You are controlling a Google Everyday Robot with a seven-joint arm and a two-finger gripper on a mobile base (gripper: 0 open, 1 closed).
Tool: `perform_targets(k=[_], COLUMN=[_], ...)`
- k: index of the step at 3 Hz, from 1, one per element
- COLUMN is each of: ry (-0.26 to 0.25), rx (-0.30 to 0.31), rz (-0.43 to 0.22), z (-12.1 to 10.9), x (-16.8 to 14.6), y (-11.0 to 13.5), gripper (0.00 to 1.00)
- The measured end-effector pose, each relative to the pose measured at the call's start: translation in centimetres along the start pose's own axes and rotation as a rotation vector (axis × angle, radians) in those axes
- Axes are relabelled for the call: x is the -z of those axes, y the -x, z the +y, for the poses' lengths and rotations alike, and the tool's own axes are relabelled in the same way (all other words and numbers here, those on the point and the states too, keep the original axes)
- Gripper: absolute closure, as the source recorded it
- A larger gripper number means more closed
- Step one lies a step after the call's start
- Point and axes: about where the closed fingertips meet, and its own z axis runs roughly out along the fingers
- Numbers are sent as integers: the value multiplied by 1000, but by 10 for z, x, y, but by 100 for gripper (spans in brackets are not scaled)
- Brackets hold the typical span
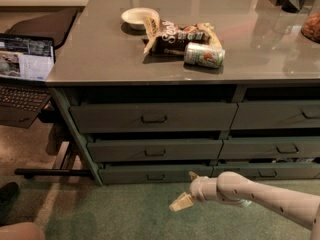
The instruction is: Open bottom drawer
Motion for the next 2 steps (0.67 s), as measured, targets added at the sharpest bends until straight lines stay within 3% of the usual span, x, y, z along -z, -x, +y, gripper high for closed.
perform_targets(k=[2], ry=[1], rx=[48], rz=[4], z=[-4], x=[-16], y=[-2], gripper=[0])
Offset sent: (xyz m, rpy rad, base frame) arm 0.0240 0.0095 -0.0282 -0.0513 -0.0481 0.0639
